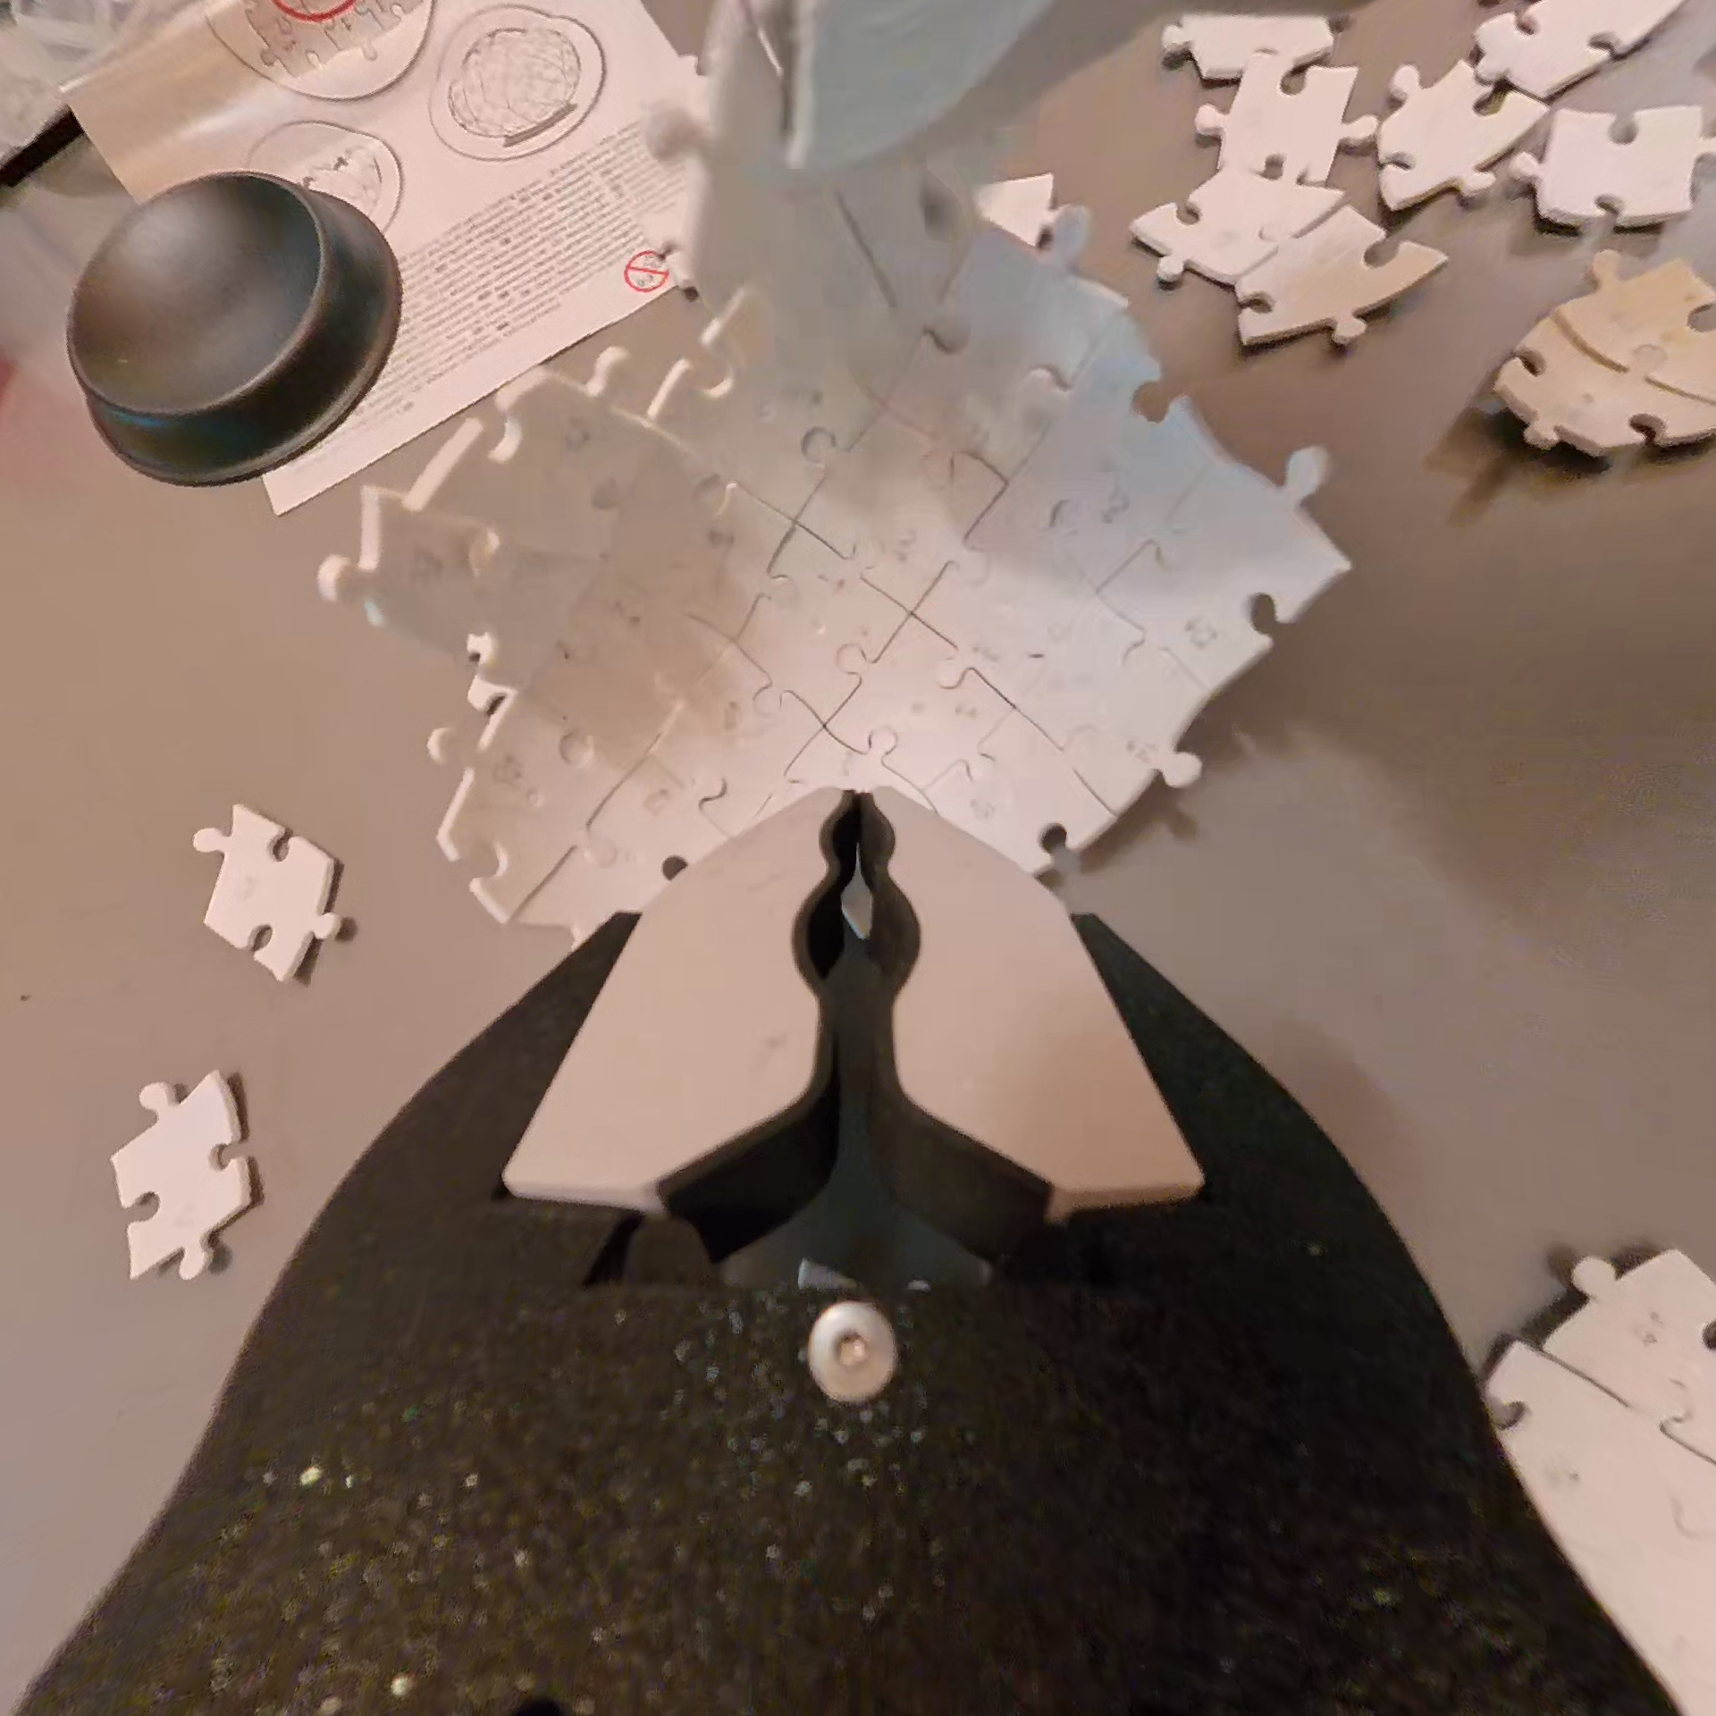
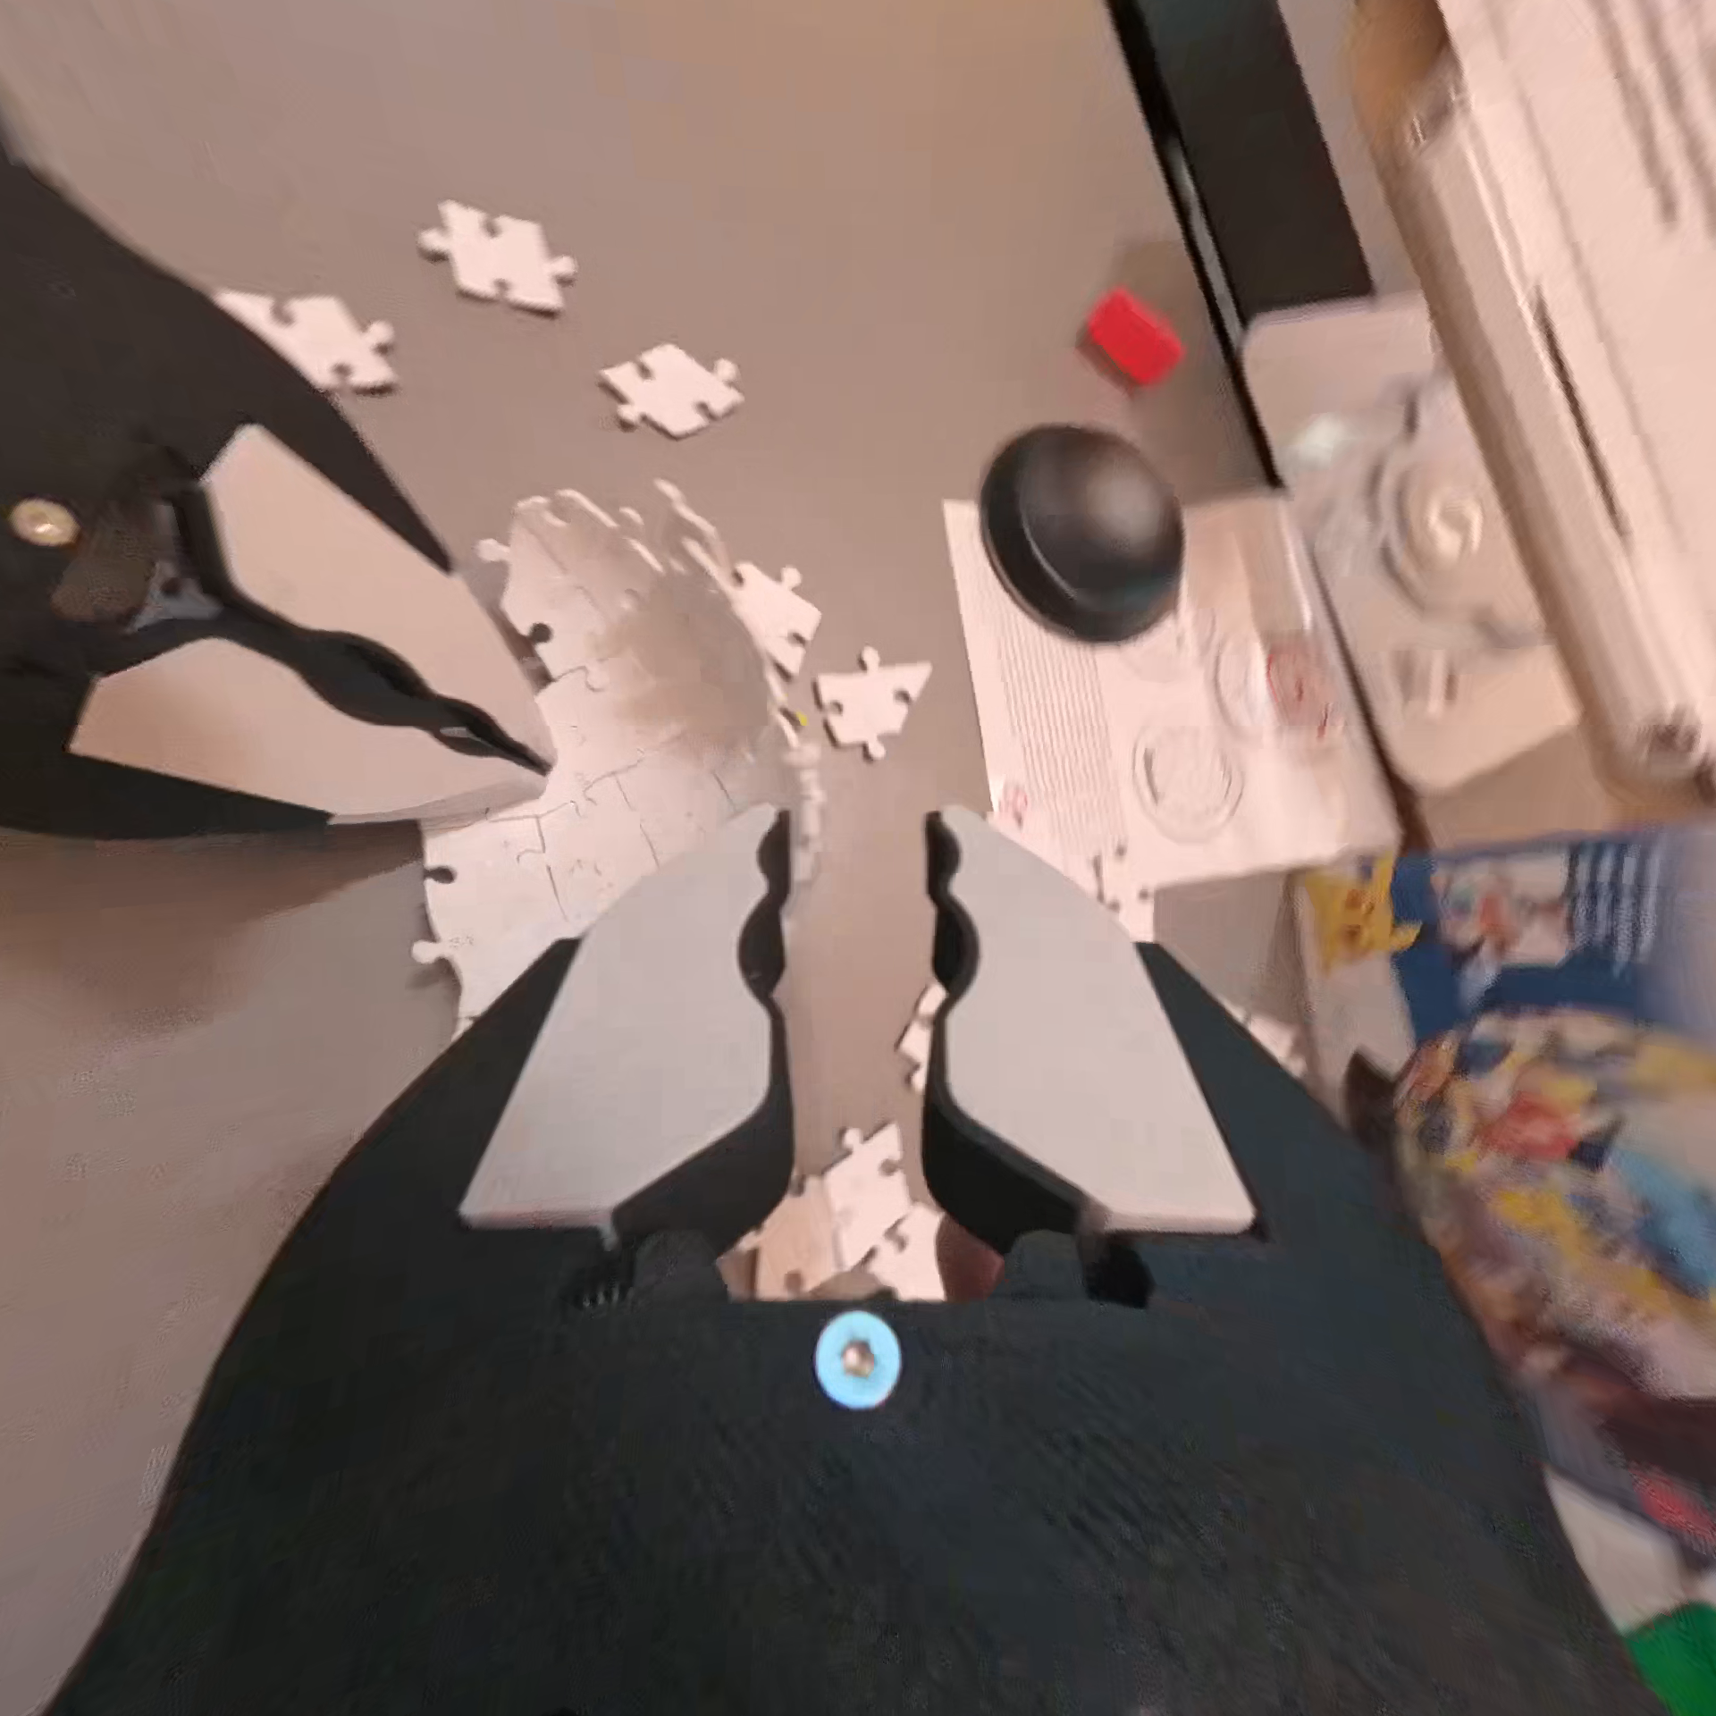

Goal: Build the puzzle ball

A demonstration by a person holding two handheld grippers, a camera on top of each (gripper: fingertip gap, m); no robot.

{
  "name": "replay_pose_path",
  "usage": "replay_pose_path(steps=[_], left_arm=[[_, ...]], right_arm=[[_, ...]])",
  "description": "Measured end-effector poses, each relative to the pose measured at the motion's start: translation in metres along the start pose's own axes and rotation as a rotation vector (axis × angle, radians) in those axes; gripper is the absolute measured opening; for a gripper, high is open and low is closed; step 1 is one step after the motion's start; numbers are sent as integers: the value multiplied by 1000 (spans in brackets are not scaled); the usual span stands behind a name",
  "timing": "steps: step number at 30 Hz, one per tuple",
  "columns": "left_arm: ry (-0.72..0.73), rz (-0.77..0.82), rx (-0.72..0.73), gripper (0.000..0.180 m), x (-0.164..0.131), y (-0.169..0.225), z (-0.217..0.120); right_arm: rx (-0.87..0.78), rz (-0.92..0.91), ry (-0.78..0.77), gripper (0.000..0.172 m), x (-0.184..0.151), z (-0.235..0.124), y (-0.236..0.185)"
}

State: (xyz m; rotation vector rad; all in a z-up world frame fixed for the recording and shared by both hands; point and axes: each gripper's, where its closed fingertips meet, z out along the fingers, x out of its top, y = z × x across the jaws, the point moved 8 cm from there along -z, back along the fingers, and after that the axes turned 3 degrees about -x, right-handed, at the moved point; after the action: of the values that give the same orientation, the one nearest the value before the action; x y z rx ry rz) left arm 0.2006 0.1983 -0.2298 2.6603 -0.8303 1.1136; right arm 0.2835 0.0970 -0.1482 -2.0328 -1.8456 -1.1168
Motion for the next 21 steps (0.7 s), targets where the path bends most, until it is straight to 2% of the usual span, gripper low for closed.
replay_pose_path(steps=[1, 2, 6, 13, 15, 18, 21], left_arm=[[-3, 5, -1, 0, 0, 0, 0], [-4, 3, -5, 0, 0, 0, 0], [-8, -16, -10, 0, 0, -1, 0], [-12, 18, -2, 0, 0, 0, 0], [-12, 44, 1, 0, 0, 0, 0], [-7, 78, 6, 0, 1, 1, 0], [-1, 114, 22, 0, 0, 3, -2]], right_arm=[[-4, 91, 2, 32, -9, -2, 6], [1, 176, 20, 41, -17, -4, 11], [124, 394, 97, 46, -40, -6, 15], [174, 392, 154, 47, -35, 7, 6], [204, 381, 122, 45, -33, 18, 0], [243, 346, 65, 29, -33, 29, -6], [244, 361, 78, 14, -33, 29, -5]])
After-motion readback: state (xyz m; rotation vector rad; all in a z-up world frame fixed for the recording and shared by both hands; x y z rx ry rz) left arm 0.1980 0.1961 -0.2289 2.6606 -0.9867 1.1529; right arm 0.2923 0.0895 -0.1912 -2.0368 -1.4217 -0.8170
